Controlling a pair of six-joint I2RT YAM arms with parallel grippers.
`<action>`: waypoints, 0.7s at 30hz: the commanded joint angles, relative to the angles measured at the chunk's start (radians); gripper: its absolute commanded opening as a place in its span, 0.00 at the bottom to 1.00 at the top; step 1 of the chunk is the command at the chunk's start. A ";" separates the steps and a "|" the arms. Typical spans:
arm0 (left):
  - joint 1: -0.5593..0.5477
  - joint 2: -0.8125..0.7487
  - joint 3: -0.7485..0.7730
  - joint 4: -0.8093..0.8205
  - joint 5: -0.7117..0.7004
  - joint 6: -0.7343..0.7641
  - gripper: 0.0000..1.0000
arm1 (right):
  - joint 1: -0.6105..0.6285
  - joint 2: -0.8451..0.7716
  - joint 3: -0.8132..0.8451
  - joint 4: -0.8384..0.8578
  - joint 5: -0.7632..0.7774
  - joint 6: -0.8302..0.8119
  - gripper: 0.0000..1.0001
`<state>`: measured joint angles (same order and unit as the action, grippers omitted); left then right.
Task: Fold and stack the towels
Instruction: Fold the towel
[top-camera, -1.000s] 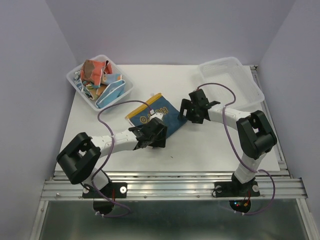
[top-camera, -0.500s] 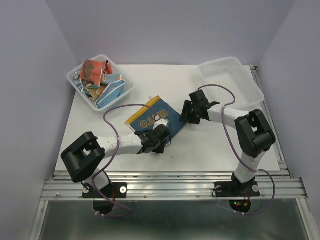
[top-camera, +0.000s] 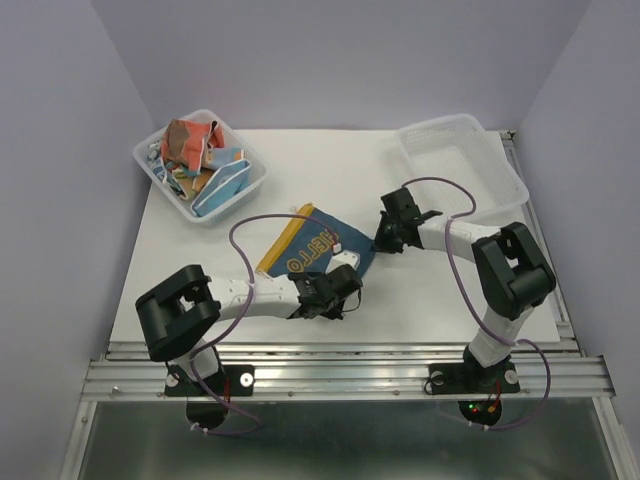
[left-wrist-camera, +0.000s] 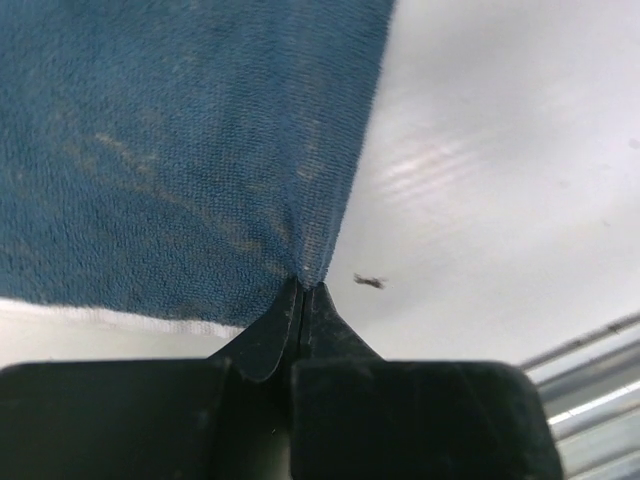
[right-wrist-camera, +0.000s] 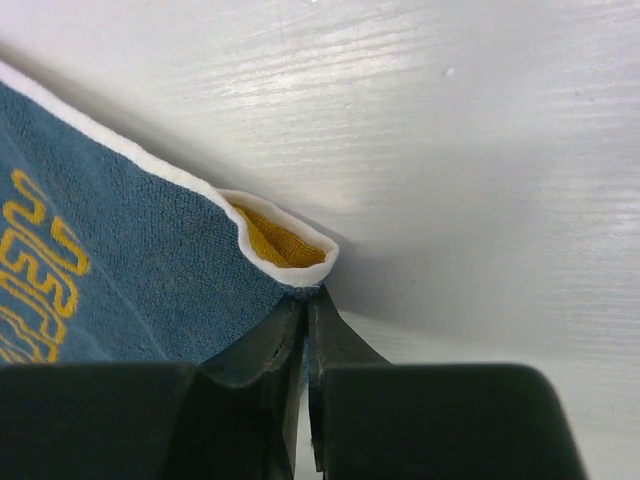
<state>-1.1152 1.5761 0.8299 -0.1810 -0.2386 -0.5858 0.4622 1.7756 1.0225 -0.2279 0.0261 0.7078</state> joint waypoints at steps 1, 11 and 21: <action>-0.080 -0.014 0.058 -0.046 0.045 -0.014 0.00 | -0.005 -0.057 0.004 -0.091 0.115 -0.025 0.06; -0.130 -0.093 0.117 -0.008 0.102 -0.025 0.00 | -0.005 -0.214 0.066 -0.333 0.242 -0.111 0.07; -0.014 -0.226 0.028 -0.009 0.114 -0.063 0.00 | 0.046 -0.140 0.281 -0.352 0.144 -0.189 0.06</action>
<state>-1.1862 1.4284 0.9054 -0.1680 -0.1440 -0.6262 0.4805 1.6089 1.1908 -0.6018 0.1776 0.5598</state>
